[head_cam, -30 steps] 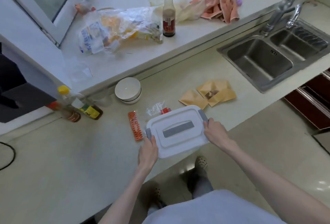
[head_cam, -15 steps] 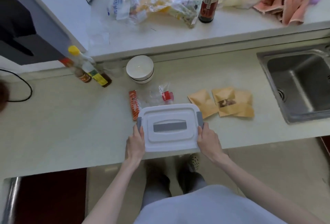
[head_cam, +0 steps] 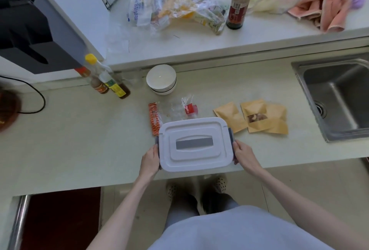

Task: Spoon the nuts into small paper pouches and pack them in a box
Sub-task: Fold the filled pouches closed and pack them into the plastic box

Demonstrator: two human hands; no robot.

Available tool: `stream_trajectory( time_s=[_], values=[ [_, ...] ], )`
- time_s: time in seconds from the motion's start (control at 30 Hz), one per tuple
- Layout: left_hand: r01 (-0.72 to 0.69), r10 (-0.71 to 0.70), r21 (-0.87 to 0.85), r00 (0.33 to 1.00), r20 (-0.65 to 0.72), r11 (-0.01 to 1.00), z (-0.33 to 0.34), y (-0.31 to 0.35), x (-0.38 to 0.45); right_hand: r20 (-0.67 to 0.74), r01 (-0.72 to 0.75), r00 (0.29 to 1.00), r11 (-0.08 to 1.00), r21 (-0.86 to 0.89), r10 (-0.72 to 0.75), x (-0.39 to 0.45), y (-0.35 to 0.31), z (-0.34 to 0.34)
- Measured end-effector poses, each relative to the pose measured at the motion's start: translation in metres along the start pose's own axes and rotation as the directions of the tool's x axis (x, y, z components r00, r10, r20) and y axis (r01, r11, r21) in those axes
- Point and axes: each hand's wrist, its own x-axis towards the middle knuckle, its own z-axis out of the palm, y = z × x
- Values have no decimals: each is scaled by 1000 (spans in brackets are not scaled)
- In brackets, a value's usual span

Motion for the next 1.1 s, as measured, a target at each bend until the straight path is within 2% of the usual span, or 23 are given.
stream_trajectory(
  time_s=[0.07, 0.1, 0.2, 0.27, 0.33, 0.53, 0.73, 0.83, 1.0, 1.1],
  values=[
    [3, -2, 38, 1000, -12, 999, -3, 1, -1, -15, -9, 1000, 999, -41, 8, 4, -6, -8],
    [-7, 12, 88, 999, -48, 996, -5, 2, -2, -69, 11, 998, 997, -72, -16, 4, -9, -11],
    [-43, 86, 207, 975, -204, 977, -13, 9, -5, -241, 140, 954, 976, -166, -177, -1, -20, -15],
    [-83, 135, 228, 966, -221, 970, -15, 14, -8, -189, 174, 958, 962, -212, -215, -5, -26, -14],
    [-107, 154, 258, 973, -170, 960, -14, 16, -11, -109, 139, 978, 946, -293, -177, -6, -30, -10],
    [-85, 113, 229, 988, -109, 970, -9, 23, -12, -69, 39, 994, 890, -454, -80, -7, -44, -2],
    [-186, 212, 213, 971, -108, 959, -17, 34, -14, 22, 10, 1000, 776, -631, 5, -11, -62, -7],
    [-221, 245, 157, 957, -156, 963, -27, 39, -14, 27, 47, 999, 729, -683, -40, -12, -79, -5],
    [-198, 214, 90, 948, -237, 976, -65, 27, -3, -55, 132, 978, 794, -593, -204, -9, -116, 17],
    [-165, 156, -8, 945, -288, 986, -94, 4, 1, -36, 202, 959, 770, -606, -280, -4, -144, 48]
  ],
)
